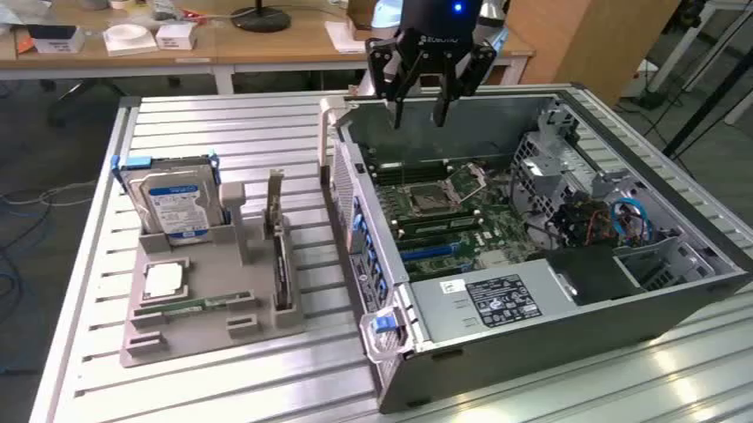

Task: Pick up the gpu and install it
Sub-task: 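Reach for the gpu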

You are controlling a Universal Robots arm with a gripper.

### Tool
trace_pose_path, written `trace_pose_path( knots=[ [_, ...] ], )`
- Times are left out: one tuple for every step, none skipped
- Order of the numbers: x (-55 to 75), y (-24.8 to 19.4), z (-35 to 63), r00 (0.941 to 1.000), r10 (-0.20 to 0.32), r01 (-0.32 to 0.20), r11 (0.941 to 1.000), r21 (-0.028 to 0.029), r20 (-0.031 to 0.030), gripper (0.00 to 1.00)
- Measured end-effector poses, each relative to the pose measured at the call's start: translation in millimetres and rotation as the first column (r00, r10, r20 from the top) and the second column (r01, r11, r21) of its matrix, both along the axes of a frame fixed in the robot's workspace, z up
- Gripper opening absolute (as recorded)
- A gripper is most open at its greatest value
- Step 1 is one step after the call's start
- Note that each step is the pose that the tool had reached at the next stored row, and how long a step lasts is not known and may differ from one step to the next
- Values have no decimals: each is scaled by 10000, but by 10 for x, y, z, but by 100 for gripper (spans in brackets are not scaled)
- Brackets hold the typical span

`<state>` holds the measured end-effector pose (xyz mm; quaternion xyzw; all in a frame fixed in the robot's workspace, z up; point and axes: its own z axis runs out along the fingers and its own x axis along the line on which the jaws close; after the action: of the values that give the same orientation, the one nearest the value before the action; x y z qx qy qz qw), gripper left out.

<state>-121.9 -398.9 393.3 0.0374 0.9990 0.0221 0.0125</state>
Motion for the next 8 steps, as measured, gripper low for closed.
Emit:
trace_pose_path(
  knots=[
    [0, 0, 0, 10000, 0, 0, 10000, 0, 0, 61],
    [0, 0, 0, 10000, 0, 0, 10000, 0, 0, 61],
    [0, 0, 0, 10000, 0, 0, 10000, -6, -1, 61],
    [0, 0, 0, 10000, 0, 0, 10000, -6, -1, 61],
    [0, 0, 0, 10000, 0, 0, 10000, -7, -1, 61],
    [0, 0, 0, 10000, 0, 0, 10000, -9, -1, 61],
    [-1, 0, 0, 10000, 0, 0, 10000, -10, -2, 61],
    [-2, 0, -1, 10000, -1, 1, 10000, -11, -2, 61]
  ],
)
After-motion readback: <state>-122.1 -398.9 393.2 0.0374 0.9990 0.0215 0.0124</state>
